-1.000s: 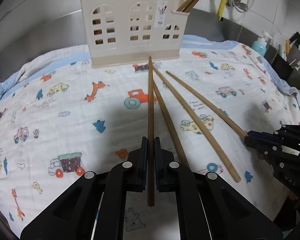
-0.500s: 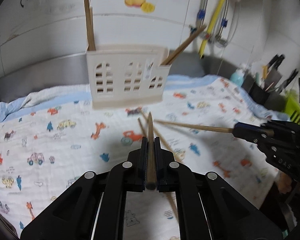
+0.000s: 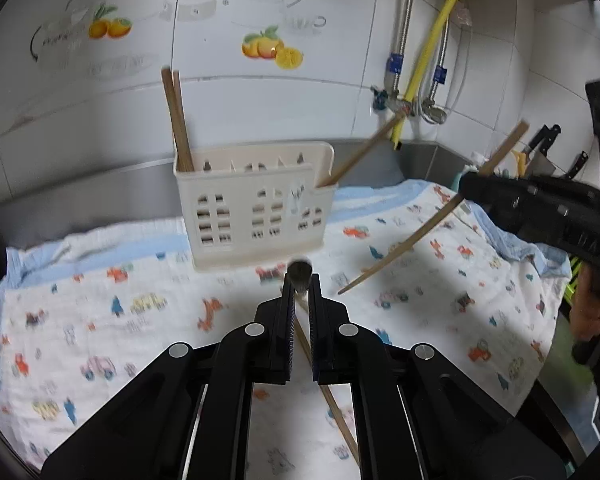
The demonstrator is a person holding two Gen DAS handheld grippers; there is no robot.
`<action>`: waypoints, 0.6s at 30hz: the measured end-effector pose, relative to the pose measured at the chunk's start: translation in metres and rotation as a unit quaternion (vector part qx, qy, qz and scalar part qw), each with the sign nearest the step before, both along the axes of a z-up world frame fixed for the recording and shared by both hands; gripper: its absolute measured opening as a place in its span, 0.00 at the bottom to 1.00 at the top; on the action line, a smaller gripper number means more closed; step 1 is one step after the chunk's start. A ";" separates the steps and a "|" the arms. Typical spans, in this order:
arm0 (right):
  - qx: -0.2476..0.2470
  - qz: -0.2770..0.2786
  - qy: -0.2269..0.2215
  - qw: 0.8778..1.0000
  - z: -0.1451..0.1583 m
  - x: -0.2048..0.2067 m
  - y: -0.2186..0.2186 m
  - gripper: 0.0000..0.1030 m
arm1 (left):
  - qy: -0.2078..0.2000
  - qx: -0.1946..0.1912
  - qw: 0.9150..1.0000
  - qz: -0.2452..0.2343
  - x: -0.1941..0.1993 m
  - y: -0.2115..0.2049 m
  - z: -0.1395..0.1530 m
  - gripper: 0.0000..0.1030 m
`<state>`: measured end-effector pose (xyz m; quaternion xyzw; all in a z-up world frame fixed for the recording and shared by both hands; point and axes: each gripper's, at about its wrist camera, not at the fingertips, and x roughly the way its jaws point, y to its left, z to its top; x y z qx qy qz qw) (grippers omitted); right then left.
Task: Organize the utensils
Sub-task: 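Lift both chopsticks upright and carry them above the beige holder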
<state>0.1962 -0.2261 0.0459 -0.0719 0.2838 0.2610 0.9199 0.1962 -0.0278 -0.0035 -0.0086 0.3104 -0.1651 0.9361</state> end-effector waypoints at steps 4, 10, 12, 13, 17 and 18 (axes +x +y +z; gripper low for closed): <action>-0.003 0.008 -0.021 1.000 0.031 0.012 0.005 0.07 | -0.013 0.006 1.000 0.000 0.011 0.002 0.019 0.05; 0.000 0.007 -0.045 0.999 0.070 0.033 0.007 0.07 | -0.050 0.019 0.999 -0.002 0.022 0.001 0.057 0.05; 0.003 0.004 -0.051 0.999 0.078 0.042 0.008 0.07 | -0.065 0.021 0.998 -0.001 0.025 0.002 0.071 0.05; 0.003 0.000 -0.054 0.999 0.082 0.047 0.009 0.07 | -0.076 0.023 0.997 0.001 0.027 0.002 0.080 0.05; 0.000 -0.011 -0.058 0.998 0.086 0.065 0.014 0.07 | -0.110 0.023 0.994 0.012 0.039 0.004 0.112 0.05; -0.001 -0.013 -0.058 0.998 0.085 0.069 0.015 0.07 | -0.121 0.022 0.992 0.017 0.044 0.005 0.121 0.05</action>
